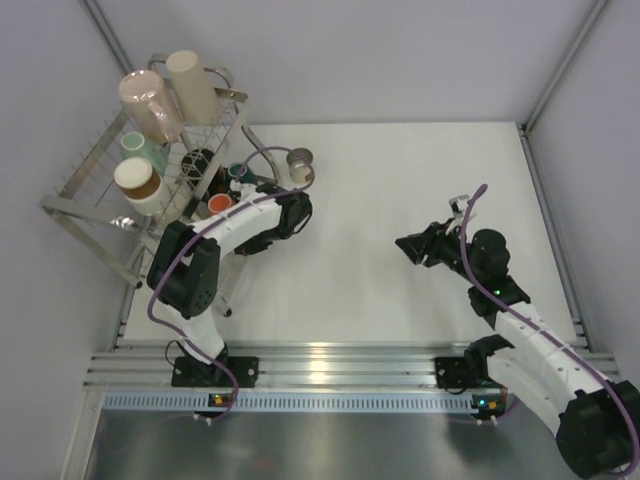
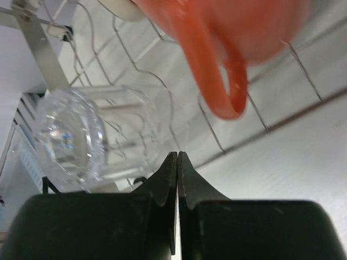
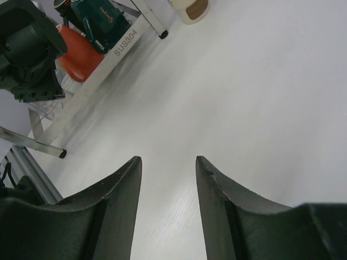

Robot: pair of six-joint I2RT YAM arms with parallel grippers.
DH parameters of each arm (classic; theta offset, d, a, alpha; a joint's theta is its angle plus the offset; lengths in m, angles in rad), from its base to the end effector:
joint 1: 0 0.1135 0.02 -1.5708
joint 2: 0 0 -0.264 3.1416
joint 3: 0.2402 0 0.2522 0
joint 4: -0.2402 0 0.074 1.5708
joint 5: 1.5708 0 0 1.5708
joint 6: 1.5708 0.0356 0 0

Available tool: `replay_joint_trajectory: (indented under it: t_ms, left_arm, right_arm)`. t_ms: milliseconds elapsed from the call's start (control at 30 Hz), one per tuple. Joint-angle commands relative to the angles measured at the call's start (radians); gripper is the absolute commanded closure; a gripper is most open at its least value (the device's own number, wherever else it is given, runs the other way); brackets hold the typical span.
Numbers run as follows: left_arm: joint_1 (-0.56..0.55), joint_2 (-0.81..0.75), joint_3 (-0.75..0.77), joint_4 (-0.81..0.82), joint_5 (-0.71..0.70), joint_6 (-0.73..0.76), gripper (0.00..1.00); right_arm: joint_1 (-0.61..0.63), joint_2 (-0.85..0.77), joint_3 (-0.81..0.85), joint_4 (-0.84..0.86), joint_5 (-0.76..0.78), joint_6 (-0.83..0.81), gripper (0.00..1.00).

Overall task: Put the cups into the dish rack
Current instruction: Place the cup upside down on the dish rack

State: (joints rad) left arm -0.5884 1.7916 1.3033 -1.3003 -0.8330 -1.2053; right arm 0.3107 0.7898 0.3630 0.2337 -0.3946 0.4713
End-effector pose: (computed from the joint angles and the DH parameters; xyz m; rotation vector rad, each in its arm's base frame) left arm 0.2651 -0.1452 0.2135 -0.6366 2.3920 0.8938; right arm 0.1737 0.0702 0.2337 -0.1523 1.8342 0.9055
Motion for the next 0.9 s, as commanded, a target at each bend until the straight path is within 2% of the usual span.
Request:
replay_joint_trajectory:
  t_ms: [0, 433, 600, 867]
  left_arm:
    - [0.061, -0.043, -0.021, -0.205, -0.104, -0.002, 1.0]
    - [0.067, -0.046, -0.009, -0.208, -0.11, 0.006, 1.0]
    - [0.065, -0.044, -0.001, -0.205, -0.092, 0.088, 1.0]
    - [0.047, -0.061, -0.105, -0.208, -0.103, 0.082, 1.0]
  right_arm:
    - [-0.015, -0.018, 0.037, 0.015, -0.004, -0.023, 0.55]
    - [-0.013, -0.011, 0.044, 0.009, -0.007, -0.028, 0.55]
    - [-0.016, -0.003, 0.044, 0.013, -0.009, -0.027, 0.54]
    - [-0.015, 0.025, 0.044, 0.03, -0.024, -0.023, 0.54]
